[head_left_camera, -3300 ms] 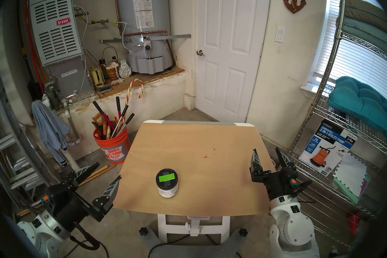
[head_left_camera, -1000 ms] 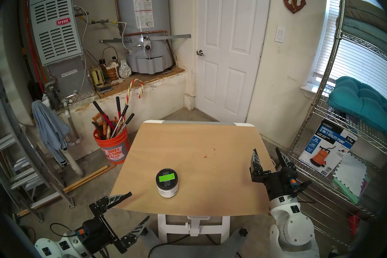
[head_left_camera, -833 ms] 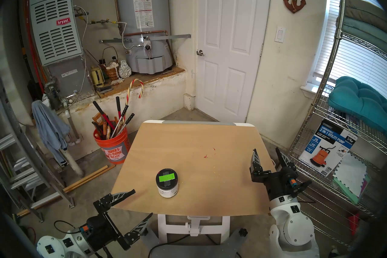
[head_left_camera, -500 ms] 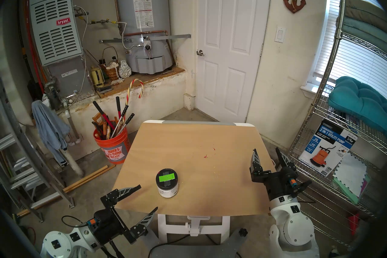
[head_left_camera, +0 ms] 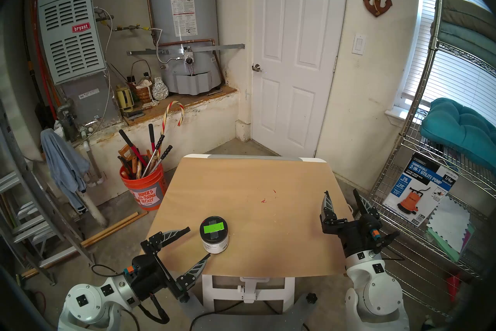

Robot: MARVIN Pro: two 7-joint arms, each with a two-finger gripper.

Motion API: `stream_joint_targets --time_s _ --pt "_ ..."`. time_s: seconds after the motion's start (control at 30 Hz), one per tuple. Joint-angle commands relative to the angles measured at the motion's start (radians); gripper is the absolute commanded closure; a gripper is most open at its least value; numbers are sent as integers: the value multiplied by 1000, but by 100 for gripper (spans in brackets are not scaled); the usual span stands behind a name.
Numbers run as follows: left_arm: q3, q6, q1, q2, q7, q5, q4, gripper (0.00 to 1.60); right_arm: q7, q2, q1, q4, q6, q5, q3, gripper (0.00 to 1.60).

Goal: Open paint jar

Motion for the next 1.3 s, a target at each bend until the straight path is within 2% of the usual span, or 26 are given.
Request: stream_joint_targets --time_s 0.0,0.9,1.27 --pt "16 21 -52 21 -14 -5 6 0 1 1 1 -21 -4 -1 -1 0" --pt "63 89 -93 24 -25 18 49 0 1 1 1 -22 -4 -1 -1 0" --pt "67 85 -97 18 -3 37 48 0 1 1 1 -22 -4 -1 -1 0"
